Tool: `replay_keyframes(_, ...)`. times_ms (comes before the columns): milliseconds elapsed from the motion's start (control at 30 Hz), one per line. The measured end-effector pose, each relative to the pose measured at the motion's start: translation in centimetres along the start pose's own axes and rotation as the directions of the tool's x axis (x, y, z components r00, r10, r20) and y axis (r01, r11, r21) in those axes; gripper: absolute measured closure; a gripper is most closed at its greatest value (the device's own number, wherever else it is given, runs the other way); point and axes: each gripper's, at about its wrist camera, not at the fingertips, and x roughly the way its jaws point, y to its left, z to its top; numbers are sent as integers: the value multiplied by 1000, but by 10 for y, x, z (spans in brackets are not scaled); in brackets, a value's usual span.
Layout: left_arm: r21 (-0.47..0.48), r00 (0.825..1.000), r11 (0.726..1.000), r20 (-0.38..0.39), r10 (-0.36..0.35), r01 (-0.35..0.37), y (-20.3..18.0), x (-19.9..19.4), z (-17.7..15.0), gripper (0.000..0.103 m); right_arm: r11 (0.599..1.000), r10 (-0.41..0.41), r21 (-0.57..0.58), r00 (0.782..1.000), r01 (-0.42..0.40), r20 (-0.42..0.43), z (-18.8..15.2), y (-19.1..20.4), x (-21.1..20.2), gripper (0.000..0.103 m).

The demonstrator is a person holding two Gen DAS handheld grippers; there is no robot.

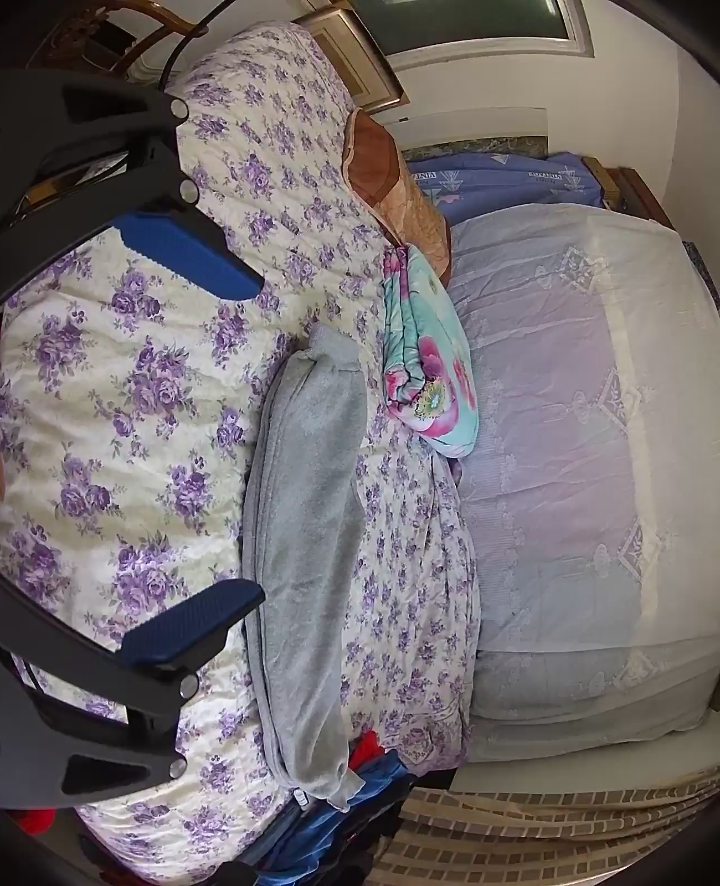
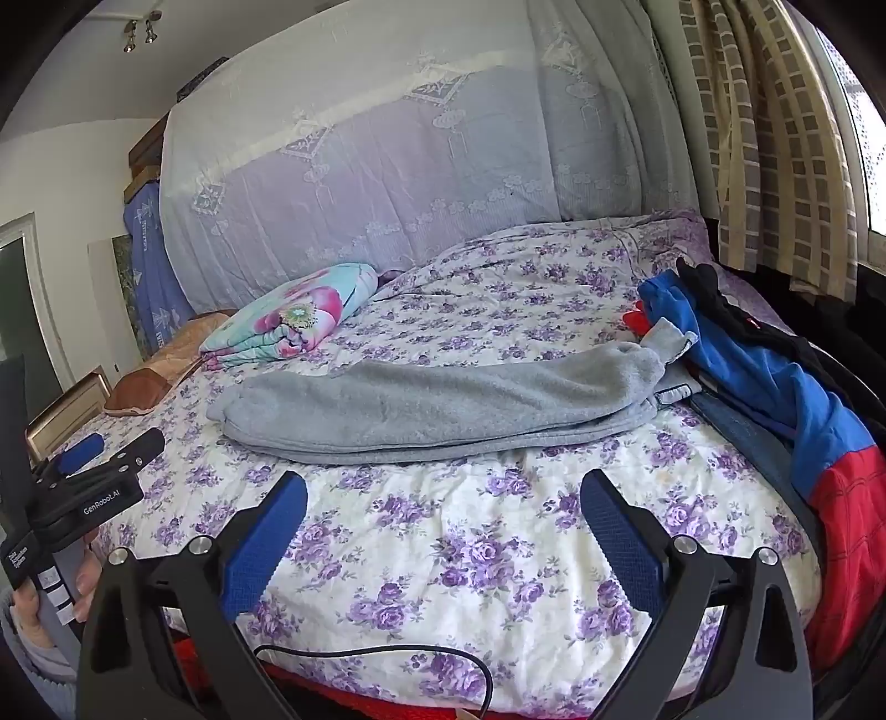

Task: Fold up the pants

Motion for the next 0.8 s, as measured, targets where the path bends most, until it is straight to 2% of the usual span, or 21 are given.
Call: replay_keyframes(800,1,1000,1000,1,-1,1,0,0,0,4,1000,4,4,1000,-4,3,-1,-2,-1,4)
